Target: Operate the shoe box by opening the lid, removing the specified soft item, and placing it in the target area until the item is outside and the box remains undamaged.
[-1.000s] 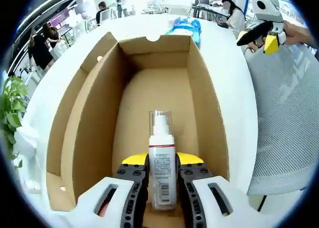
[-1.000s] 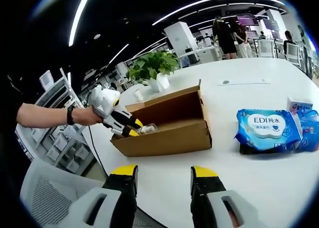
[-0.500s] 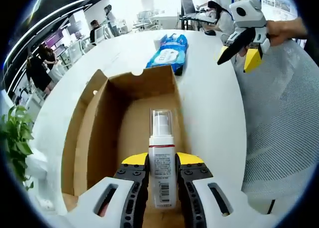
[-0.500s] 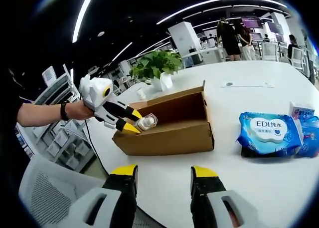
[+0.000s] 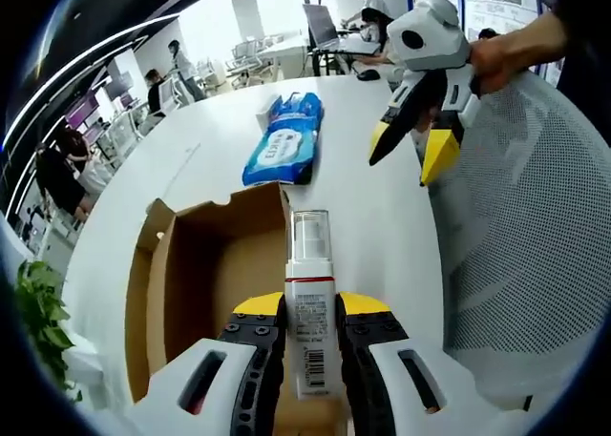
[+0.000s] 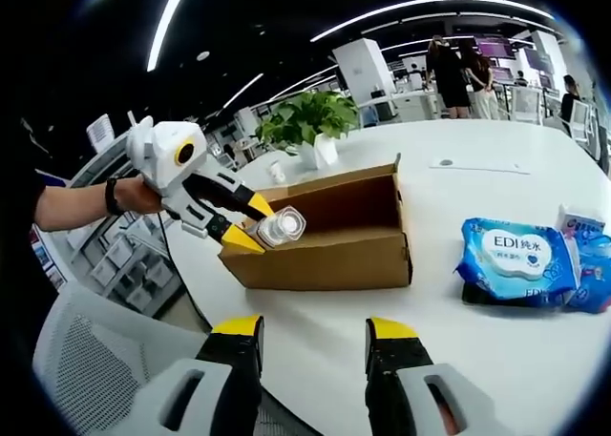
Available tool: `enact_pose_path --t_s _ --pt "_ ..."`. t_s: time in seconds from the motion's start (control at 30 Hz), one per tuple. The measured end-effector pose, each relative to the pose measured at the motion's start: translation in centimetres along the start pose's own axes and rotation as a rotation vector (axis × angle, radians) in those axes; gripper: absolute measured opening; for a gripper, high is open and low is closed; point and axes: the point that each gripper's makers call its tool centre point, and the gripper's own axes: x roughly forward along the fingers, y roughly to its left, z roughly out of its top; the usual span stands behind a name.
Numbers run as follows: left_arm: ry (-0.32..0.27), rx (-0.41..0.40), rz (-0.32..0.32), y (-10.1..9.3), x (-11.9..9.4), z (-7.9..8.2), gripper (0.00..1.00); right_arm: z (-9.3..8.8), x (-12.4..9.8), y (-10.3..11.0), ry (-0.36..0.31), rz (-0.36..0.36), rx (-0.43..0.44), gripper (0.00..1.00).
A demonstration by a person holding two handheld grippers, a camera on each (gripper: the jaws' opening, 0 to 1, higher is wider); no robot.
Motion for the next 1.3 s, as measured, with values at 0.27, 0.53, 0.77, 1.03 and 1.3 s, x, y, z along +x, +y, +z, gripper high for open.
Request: enact_pose_path --t_s 0.27,0.53,0.77,1.03,1.3 --pt "-0.001 0.06 -0.057 -2.2 0.6 1.7 0.19 0.9 -0.2 0.9 -0.015 0.034 -0.087 0.4" --pt "-0.05 0.094 -0.138 -4.0 0.9 3.7 0.19 1.7 -0.4 2.0 -0.025 0.09 -0.182 0.4" --pt "-0.067 0.136 -0.209 -5.7 1.1 4.8 0.19 2.1 -0.4 3.2 -0.028 0.145 -0.224 0.39" --pt "-0.098 0.139 -0.298 -7.5 0.6 6.0 0.19 1.7 -0.6 4.1 -0.001 0.194 -0.287 0.33" --pt "-0.1 0.167 -0.421 -9.6 0.0 6.0 0.19 1.1 -1.4 6.5 0.008 0.308 -0.349 0.21"
